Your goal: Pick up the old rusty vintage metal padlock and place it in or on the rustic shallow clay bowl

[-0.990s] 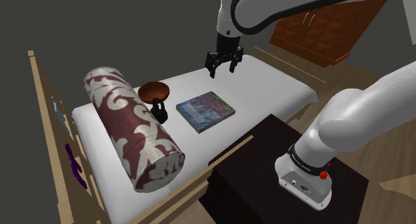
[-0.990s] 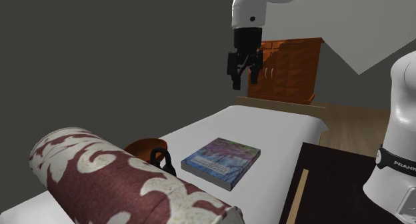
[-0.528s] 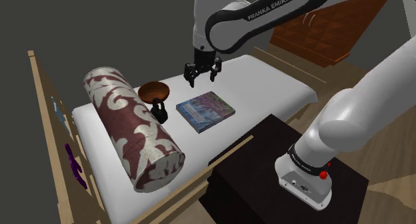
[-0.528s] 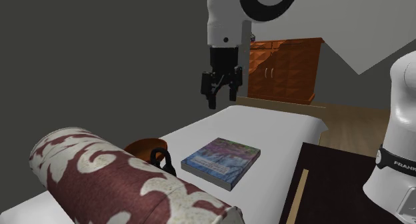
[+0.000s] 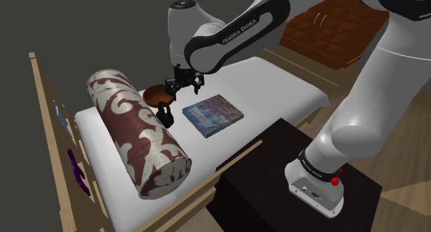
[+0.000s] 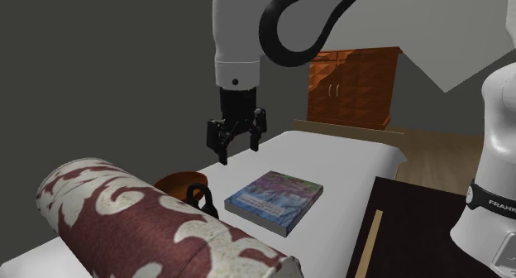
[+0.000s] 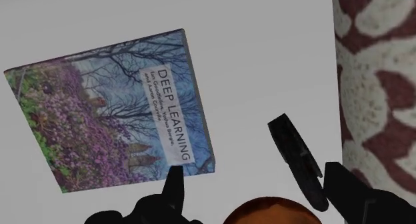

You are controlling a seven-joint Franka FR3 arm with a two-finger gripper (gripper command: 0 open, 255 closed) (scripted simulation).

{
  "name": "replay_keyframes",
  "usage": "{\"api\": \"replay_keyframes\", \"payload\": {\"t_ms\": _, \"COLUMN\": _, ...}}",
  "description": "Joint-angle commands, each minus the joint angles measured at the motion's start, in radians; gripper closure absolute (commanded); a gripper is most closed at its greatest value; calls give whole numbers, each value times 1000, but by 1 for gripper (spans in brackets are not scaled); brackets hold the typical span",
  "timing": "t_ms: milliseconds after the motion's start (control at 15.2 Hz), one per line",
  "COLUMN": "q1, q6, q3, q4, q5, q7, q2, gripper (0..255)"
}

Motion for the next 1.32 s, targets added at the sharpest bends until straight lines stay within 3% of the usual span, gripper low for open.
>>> {"api": "replay_keyframes", "payload": {"t_ms": 0, "q1": 19, "q6": 11, "q3": -2, "q4": 62, "q5": -48, "q7": 55, "q2": 77, "gripper": 0}}
{"api": "replay_keyframes", "payload": {"t_ms": 330, "q1": 90, "q6": 10, "q3": -26, "q4": 243, "q5": -150, "q7": 169, "q2": 272, "gripper": 0}}
{"api": "replay_keyframes", "payload": {"t_ms": 858, "q1": 99, "q6": 80, "q3": -54, "q4": 244, "q5": -191, "q7": 195, "q2": 346, "gripper": 0}}
{"api": "replay_keyframes", "payload": {"t_ms": 1254, "q1": 99, "q6": 80, "q3": -54, "q4": 244, "q5": -191, "q7": 195, "q2": 346, "gripper": 0}}
